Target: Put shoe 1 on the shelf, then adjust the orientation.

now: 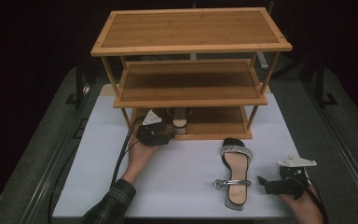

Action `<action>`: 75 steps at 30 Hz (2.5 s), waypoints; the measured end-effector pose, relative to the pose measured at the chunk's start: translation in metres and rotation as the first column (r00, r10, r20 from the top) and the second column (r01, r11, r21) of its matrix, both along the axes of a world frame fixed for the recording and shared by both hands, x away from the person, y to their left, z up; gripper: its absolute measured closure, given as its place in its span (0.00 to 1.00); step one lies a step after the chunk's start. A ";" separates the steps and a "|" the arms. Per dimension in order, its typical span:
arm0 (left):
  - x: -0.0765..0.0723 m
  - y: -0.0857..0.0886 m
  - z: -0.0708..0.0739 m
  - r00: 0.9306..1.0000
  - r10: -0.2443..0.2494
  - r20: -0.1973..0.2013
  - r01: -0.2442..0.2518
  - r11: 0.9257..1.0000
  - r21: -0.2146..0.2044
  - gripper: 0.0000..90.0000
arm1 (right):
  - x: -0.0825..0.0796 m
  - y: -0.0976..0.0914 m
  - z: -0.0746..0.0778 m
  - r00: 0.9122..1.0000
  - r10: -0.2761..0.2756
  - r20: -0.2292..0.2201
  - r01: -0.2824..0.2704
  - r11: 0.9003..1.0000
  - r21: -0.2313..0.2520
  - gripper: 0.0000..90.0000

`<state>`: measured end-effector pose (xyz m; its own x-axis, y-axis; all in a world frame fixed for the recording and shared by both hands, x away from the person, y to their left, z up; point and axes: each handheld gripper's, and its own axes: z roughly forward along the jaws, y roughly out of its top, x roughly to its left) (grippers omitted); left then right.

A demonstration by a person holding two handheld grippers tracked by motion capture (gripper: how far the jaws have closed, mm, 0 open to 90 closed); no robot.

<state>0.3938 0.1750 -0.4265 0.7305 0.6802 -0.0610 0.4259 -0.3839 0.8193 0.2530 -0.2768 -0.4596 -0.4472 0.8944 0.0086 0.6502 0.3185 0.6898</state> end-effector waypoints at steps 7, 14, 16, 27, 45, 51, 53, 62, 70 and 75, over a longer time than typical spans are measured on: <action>-0.018 0.016 -0.005 0.999 -0.013 -0.035 0.015 0.998 0.053 0.37 | 0.001 0.000 0.000 1.000 0.000 -0.004 0.000 1.000 -0.001 0.00; -0.035 0.030 -0.009 0.998 -0.022 -0.066 0.032 0.988 0.151 0.18 | 0.001 0.001 0.001 1.000 -0.008 -0.010 0.008 1.000 0.000 0.00; -0.043 0.037 -0.009 0.997 -0.026 -0.070 0.039 0.982 0.184 0.16 | 0.002 0.003 0.003 0.999 -0.019 -0.027 0.019 1.000 -0.013 0.01; -0.090 0.088 -0.011 0.997 0.042 -0.068 -0.027 0.979 0.203 0.15 | 0.007 0.005 0.026 0.998 0.002 -0.066 0.006 0.992 0.124 0.41; -0.110 0.113 -0.026 0.996 0.074 -0.055 -0.063 0.983 0.172 0.15 | 0.056 0.039 0.036 0.992 0.109 -0.062 -0.101 0.986 0.132 0.84; -0.110 0.113 -0.026 0.996 0.073 -0.056 -0.062 0.983 0.171 0.15 | 0.063 0.053 0.041 0.983 0.174 -0.052 -0.166 0.976 0.141 0.89; -0.110 0.113 -0.026 0.996 0.074 -0.057 -0.063 0.983 0.171 0.15 | 0.064 0.055 0.042 0.982 0.186 -0.043 -0.179 0.973 0.146 0.90; -0.110 0.113 -0.026 0.996 0.072 -0.058 -0.061 0.984 0.170 0.15 | 0.079 0.089 0.048 0.955 0.295 -0.016 -0.289 0.944 0.161 0.91; -0.110 0.114 -0.026 0.996 0.070 -0.060 -0.059 0.984 0.168 0.15 | 0.093 0.129 0.047 0.916 0.401 -0.001 -0.397 0.905 0.153 0.93; -0.109 0.114 -0.026 0.996 0.069 -0.060 -0.058 0.984 0.169 0.15 | 0.103 0.151 0.044 0.896 0.443 -0.009 -0.436 0.885 0.161 0.93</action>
